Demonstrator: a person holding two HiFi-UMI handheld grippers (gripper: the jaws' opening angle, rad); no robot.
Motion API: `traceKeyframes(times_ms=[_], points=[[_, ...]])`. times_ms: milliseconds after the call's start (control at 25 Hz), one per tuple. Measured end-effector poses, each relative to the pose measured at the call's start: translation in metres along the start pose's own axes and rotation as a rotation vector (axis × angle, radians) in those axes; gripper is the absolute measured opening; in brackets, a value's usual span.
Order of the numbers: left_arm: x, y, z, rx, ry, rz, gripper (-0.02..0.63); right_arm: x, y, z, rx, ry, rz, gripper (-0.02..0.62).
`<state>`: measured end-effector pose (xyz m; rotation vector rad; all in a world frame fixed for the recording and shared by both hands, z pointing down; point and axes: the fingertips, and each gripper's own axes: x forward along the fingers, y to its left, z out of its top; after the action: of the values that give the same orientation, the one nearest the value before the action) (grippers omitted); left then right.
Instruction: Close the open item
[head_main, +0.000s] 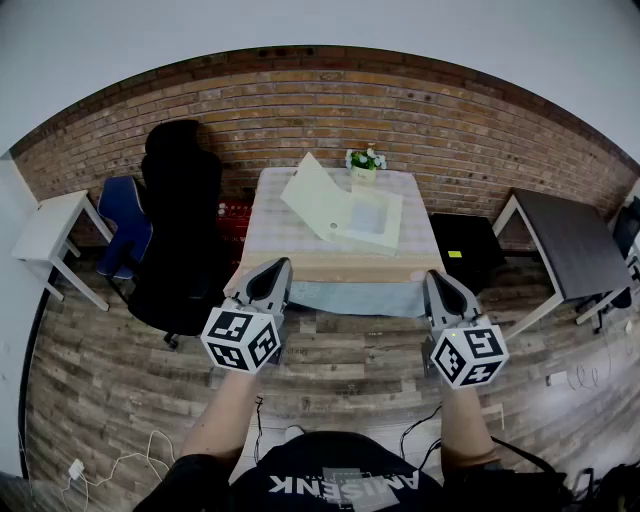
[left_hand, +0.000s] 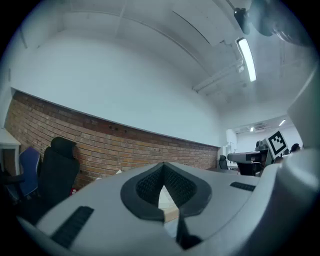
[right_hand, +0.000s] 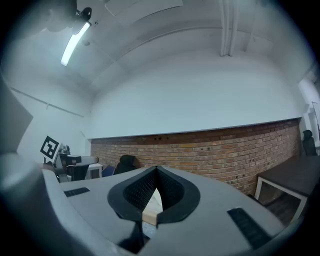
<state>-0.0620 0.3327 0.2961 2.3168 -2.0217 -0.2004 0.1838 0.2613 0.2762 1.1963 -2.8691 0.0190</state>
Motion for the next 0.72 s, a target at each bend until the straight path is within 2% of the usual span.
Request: traceKeyframes(times_ms=[520,720], points=[[0.003,0.023,0.008,0.026,-0.006,0.016,0.011,0.014,-0.001,0.007,0.022,-0.009,-0.014,0.040],[-0.001,0.038,0.006,0.007,-0.005,0.016,0.011,0.020,0.009,0.009,0.034,-0.018,-0.031,0.041]])
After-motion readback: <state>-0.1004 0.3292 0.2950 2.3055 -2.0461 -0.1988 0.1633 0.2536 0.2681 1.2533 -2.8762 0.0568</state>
